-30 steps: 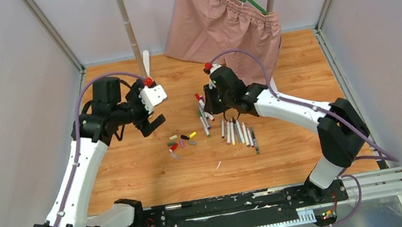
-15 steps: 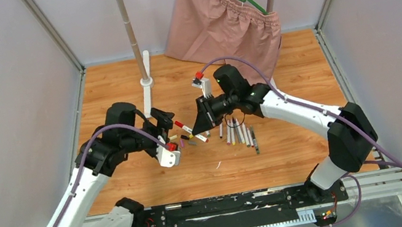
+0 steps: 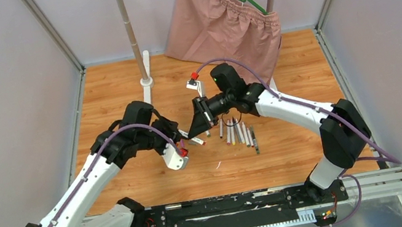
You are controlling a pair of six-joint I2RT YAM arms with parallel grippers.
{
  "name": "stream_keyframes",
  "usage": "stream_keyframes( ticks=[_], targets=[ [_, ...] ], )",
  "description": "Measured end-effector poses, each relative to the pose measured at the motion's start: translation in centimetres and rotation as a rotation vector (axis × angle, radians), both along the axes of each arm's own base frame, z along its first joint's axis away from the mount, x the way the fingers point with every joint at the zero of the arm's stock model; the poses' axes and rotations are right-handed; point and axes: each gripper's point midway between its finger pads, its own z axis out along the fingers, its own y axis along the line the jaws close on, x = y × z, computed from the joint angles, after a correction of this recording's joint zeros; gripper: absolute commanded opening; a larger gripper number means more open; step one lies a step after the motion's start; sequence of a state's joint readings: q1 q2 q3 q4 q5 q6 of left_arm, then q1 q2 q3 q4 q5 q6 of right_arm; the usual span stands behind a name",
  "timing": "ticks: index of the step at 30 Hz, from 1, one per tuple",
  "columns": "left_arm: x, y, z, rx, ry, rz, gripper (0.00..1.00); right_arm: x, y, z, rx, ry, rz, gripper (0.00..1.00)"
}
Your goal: Open the pen caps
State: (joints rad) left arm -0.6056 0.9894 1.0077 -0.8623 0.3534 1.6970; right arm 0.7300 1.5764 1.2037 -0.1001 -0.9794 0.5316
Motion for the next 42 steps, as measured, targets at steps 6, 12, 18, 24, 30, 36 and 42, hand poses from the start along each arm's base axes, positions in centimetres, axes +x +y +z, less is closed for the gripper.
stream_keyframes(
  ticks=[6,12,18,24,30,36,42],
  targets=[
    [1.3,-0.3,-0.5,0.026,0.02,0.043,0.0,0.2,0.4,-0.3,0.002,0.027,0.006,0.15],
    [1.3,0.0,-0.6,0.036,0.03,0.067,0.0,0.5,0.8,-0.5,0.001,0.056,-0.004,0.34],
    [1.2,0.0,-0.7,0.033,0.037,0.077,0.0,1.2,1.7,-0.1,0.036,0.064,-0.019,0.28],
    [1.4,0.3,-0.7,0.04,0.04,0.103,0.0,1.3,2.2,0.2,0.058,0.065,-0.023,0.29],
    [1.9,0.5,-0.7,0.046,0.052,0.146,0.0,1.1,2.3,-0.1,0.063,0.069,-0.019,0.36],
    [2.2,0.6,-0.5,0.046,0.054,0.166,0.0,0.7,2.3,-0.5,0.064,0.079,-0.012,0.0],
    [2.4,0.9,-0.6,0.062,0.047,0.176,0.0,0.7,2.2,-0.7,0.062,0.077,-0.016,0.0]
  ],
)
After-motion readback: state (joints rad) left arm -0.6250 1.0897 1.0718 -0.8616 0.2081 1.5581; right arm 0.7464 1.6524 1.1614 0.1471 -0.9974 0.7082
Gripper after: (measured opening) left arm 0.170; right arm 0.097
